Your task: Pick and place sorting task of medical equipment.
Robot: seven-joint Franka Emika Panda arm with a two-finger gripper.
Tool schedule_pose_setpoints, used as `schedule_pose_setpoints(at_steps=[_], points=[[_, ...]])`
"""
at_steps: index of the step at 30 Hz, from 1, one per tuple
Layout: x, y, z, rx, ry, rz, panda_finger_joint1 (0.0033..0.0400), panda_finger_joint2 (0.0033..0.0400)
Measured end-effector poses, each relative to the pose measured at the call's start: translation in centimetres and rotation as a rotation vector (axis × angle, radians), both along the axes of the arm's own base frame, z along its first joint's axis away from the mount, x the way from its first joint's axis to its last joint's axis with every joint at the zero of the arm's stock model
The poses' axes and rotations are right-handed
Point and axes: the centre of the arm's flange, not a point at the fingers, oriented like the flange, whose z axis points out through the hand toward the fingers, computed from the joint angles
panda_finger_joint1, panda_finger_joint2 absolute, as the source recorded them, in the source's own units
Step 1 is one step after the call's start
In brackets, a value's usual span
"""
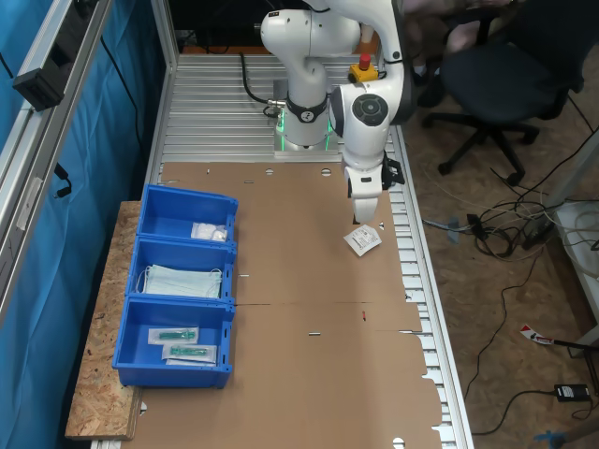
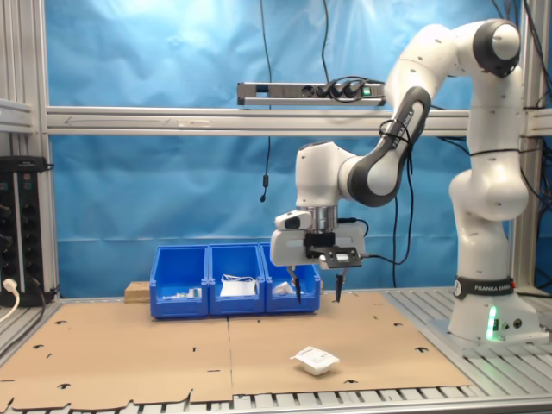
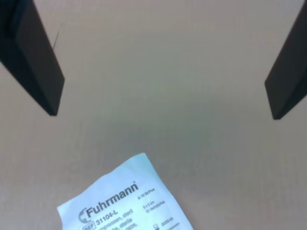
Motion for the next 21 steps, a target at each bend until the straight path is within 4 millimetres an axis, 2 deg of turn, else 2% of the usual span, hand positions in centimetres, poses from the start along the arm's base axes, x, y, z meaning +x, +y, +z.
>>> schedule_pose_setpoints(at_steps=[12,21], points=[[0.3,0.6,-4.6,0.035,-0.007,0.01,0.04,0.04],[0.1,1.1,-6.9,0.05,0.0,0.058,0.04,0.04]])
